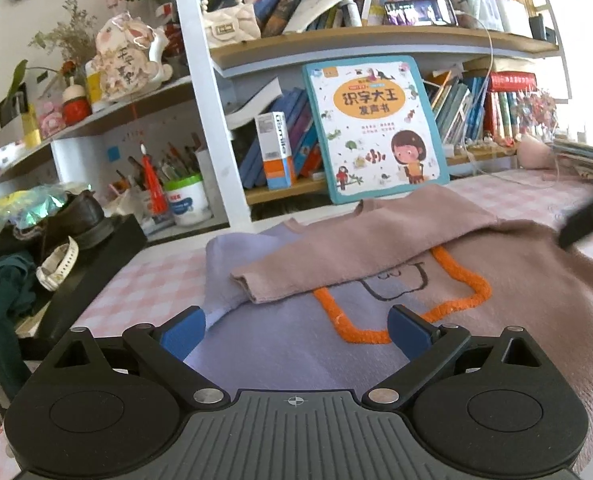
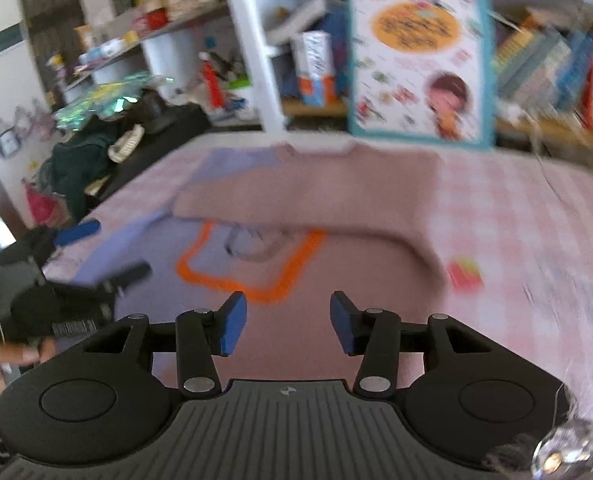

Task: Fold clothes
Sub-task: 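Grasp the sweater hem with both tools, fingers closing on the edge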

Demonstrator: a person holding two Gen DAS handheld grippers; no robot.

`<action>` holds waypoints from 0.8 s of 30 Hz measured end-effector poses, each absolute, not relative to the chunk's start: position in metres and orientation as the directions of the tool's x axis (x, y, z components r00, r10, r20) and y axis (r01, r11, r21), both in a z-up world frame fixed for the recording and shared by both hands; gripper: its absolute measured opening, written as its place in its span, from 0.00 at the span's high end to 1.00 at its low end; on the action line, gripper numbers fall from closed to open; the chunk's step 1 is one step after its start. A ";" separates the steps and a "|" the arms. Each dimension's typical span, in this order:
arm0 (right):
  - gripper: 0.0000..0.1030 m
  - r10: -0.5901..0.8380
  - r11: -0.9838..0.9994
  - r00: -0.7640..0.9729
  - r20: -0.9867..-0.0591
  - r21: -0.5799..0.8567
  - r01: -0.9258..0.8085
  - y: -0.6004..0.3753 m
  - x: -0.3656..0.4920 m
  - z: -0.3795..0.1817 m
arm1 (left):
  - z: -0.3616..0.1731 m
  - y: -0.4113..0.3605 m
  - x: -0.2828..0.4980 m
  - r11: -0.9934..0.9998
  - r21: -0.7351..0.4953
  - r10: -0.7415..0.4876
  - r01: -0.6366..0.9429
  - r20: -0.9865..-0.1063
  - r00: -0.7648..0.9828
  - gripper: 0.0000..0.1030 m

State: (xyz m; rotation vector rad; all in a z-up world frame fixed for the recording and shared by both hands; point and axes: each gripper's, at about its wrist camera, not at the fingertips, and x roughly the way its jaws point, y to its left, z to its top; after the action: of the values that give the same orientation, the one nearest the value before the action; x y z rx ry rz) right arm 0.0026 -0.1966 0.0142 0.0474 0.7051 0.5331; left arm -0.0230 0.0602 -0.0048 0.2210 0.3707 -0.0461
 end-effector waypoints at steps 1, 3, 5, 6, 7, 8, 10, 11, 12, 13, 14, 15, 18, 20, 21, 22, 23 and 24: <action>0.58 0.470 0.875 0.640 -0.608 0.224 -0.429 -0.204 -0.004 0.011 | -0.004 0.063 -0.024 0.977 0.192 -0.013 0.088 -0.359 0.933 0.03; 0.55 0.446 0.890 0.653 -0.612 0.222 -0.399 -0.216 -0.018 0.007 | -0.006 0.068 -0.027 0.975 0.208 0.004 0.083 -0.386 0.922 0.03; 0.52 0.424 0.900 0.658 -0.622 0.206 -0.385 -0.225 -0.032 0.003 | -0.008 0.073 -0.030 0.969 0.239 0.038 0.070 -0.417 0.908 0.03; 0.50 0.413 0.904 0.657 -0.631 0.199 -0.378 -0.230 -0.037 0.000 | -0.009 0.077 -0.034 0.966 0.249 0.049 0.065 -0.429 0.902 0.03; 0.50 0.403 0.908 0.655 -0.639 0.192 -0.371 -0.234 -0.043 -0.003 | -0.010 0.082 -0.040 0.965 0.253 0.053 0.068 -0.441 0.896 0.03; 0.50 0.394 0.912 0.652 -0.648 0.187 -0.365 -0.238 -0.048 -0.005 | -0.011 0.088 -0.045 0.966 0.248 0.049 0.074 -0.456 0.889 0.03; 0.49 0.394 0.913 0.640 -0.660 0.202 -0.355 -0.243 -0.055 -0.011 | -0.010 0.100 -0.057 0.973 0.216 0.033 0.087 -0.495 0.868 0.03; 0.49 0.400 0.911 0.632 -0.664 0.216 -0.350 -0.245 -0.057 -0.013 | -0.009 0.106 -0.063 0.975 0.204 0.029 0.087 -0.509 0.860 0.04; 0.49 0.407 0.909 0.623 -0.667 0.231 -0.347 -0.247 -0.059 -0.015 | -0.008 0.112 -0.069 0.977 0.195 0.029 0.085 -0.520 0.854 0.04; 0.49 0.419 0.904 0.613 -0.669 0.249 -0.347 -0.248 -0.061 -0.017 | -0.007 0.117 -0.074 0.980 0.184 0.030 0.079 -0.527 0.849 0.04; 0.49 0.433 0.899 0.604 -0.669 0.267 -0.348 -0.248 -0.062 -0.019 | -0.006 0.122 -0.078 0.983 0.172 0.032 0.070 -0.532 0.846 0.04; 0.49 0.444 0.894 0.596 -0.669 0.283 -0.348 -0.249 -0.063 -0.020 | -0.005 0.128 -0.082 0.986 0.152 0.031 0.060 -0.536 0.844 0.08; 0.50 0.471 0.882 0.585 -0.660 0.329 -0.338 -0.251 -0.063 -0.023 | -0.001 0.143 -0.089 0.997 0.078 0.019 0.028 -0.549 0.835 0.29; 0.52 0.473 0.881 0.593 -0.652 0.340 -0.329 -0.252 -0.063 -0.024 | -0.002 0.151 -0.090 1.000 0.018 0.002 0.009 -0.563 0.827 0.43; 0.53 0.474 0.880 0.596 -0.648 0.345 -0.326 -0.253 -0.064 -0.024 | -0.003 0.155 -0.090 1.000 -0.013 -0.008 0.000 -0.570 0.822 0.47; 0.53 0.477 0.879 0.597 -0.645 0.350 -0.324 -0.254 -0.064 -0.024 | -0.004 0.157 -0.090 0.999 -0.041 -0.022 -0.002 -0.577 0.817 0.49; 0.53 0.478 0.878 0.599 -0.642 0.354 -0.322 -0.254 -0.063 -0.024 | -0.006 0.159 -0.089 0.998 -0.068 -0.040 0.000 -0.584 0.811 0.52; 0.54 0.476 0.879 0.601 -0.641 0.353 -0.320 -0.254 -0.063 -0.024 | -0.008 0.159 -0.088 0.996 -0.091 -0.058 0.005 -0.589 0.806 0.52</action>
State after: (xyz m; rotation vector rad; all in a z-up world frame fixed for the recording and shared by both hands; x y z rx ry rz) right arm -0.0628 -0.2541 -0.0245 0.2102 0.8023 0.4653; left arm -0.0879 0.1591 -0.0079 -0.0868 0.6321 -0.0337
